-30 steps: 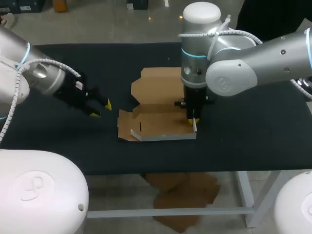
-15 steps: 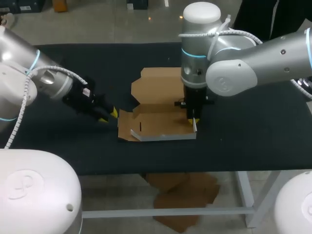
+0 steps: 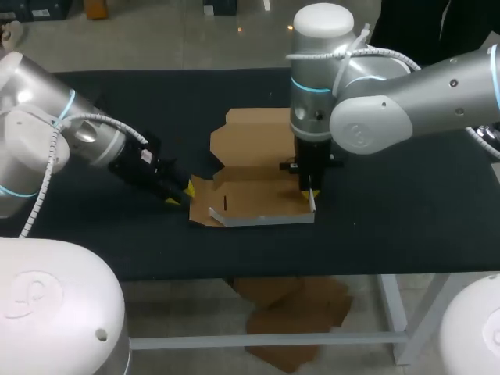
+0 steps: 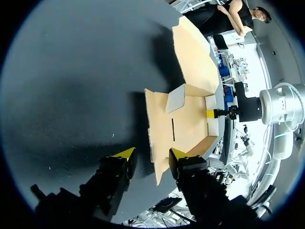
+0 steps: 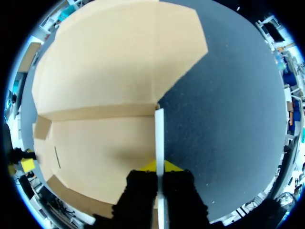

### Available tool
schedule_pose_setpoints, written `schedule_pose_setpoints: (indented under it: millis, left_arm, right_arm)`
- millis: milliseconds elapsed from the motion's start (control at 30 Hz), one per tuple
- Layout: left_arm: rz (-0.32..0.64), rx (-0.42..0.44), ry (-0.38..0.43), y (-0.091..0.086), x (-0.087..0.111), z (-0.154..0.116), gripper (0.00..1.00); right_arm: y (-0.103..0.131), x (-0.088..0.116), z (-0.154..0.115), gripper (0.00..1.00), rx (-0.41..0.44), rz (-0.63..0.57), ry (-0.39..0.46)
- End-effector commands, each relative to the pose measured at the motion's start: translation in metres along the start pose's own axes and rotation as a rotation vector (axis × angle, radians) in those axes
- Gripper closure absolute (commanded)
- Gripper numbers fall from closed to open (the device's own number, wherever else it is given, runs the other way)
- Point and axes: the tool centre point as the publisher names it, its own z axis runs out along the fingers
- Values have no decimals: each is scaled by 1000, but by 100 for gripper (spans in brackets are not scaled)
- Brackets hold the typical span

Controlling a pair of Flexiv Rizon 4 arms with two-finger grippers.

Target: Assemble the packaging by folding the flat box into shape, placing the metal phone stand inside, and closing the box properly

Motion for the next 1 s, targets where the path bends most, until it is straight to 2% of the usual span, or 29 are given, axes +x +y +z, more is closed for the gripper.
schedule_pose_setpoints:
  millis: [33, 200, 300, 367, 400, 433, 633, 1000]
  left_arm:
    - [-2, -32, 5, -9, -4, 14, 54]
    - [0, -46, 14, -7, -1, 21, 56]
    - [1, -51, 15, -6, 1, 25, 60]
    - [4, -51, 13, -5, 2, 25, 76]
    - [5, -45, 4, -4, 3, 25, 91]
    - [3, -41, -1, -4, 4, 25, 100]
    - [-10, 3, -84, -5, 13, 23, 100]
    - [-32, 76, -305, -11, 36, 24, 100]
  right_arm:
    - [0, 0, 0, 100, 1, 0, 0]
    - [0, 0, 0, 100, 1, 0, 0]
    - [0, 0, 0, 100, 1, 0, 0]
    - [0, 0, 0, 100, 1, 0, 0]
    - [0, 0, 0, 100, 1, 0, 0]
    - [0, 0, 0, 100, 1, 0, 0]
    - [0, 0, 0, 100, 1, 0, 0]
    - [0, 0, 0, 100, 1, 0, 0]
